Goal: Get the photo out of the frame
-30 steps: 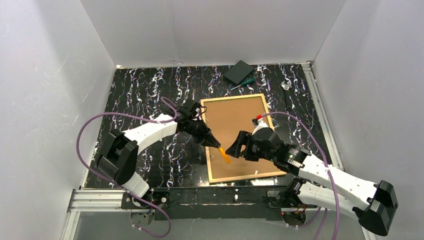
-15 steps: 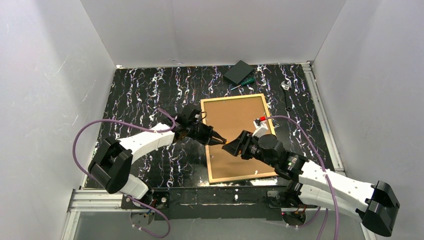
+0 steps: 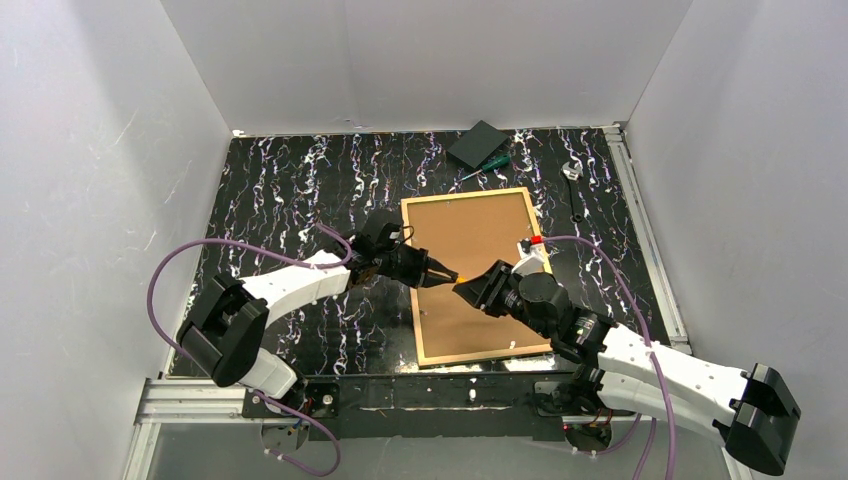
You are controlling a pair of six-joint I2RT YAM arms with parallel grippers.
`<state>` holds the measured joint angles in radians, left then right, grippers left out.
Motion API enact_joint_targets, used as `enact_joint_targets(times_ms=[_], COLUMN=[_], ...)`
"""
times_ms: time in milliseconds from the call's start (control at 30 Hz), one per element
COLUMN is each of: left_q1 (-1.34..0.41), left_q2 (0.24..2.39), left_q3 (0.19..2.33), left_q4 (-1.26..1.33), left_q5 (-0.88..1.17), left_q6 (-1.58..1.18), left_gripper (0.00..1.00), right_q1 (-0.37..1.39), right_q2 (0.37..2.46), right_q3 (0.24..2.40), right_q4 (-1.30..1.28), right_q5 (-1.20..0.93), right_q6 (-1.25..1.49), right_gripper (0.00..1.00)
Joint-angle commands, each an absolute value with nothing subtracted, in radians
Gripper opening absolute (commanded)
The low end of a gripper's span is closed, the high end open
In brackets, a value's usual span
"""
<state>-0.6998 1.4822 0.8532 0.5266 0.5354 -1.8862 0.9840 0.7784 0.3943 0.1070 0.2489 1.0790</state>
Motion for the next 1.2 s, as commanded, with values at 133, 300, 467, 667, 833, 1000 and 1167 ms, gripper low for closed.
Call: enact_joint_targets(times_ms=[133,300,467,667,833,1000,1167], left_q1=[-0.712,-0.716,-0.719,-0.667,-0.574,-0.548,-0.524], left_q2=[1.469,1.471,1.472,1.405,1.363,1.437,1.618], left_q3=[0.814,0.810,0.824,0.913,1.059,1.199,1.262], left_q4=[0.533,0.544,0.546,0.213,-0.170,-0.366,-0.369], left_q5=[0.561,0.563,0.574,0.584,0.468,0.332,0.319], left_q6=[-1.911,-1.914,-1.876,-1.458,-0.993,-0.684,-0.574], left_gripper=[0.00,0.00,0.00,0.71,0.92,0.94,0.86], right_q1=[0.989,0.989,0.990,0.989,0.989,1.015,1.089], right_q2=[0.756,0.771,0.788,0.741,0.676,0.718,0.884], right_q3=[0.409,0.426,0.439,0.437,0.385,0.403,0.528], right_q4=[0.109,0.100,0.101,-0.040,-0.144,-0.188,-0.255], right_q5=[0.341,0.336,0.323,0.305,0.221,0.175,0.216], right_q6=[1.081,1.071,1.051,1.020,1.009,1.011,1.032], right_gripper=[0.42,0.34,0.01,0.01,0.01,0.01,0.01])
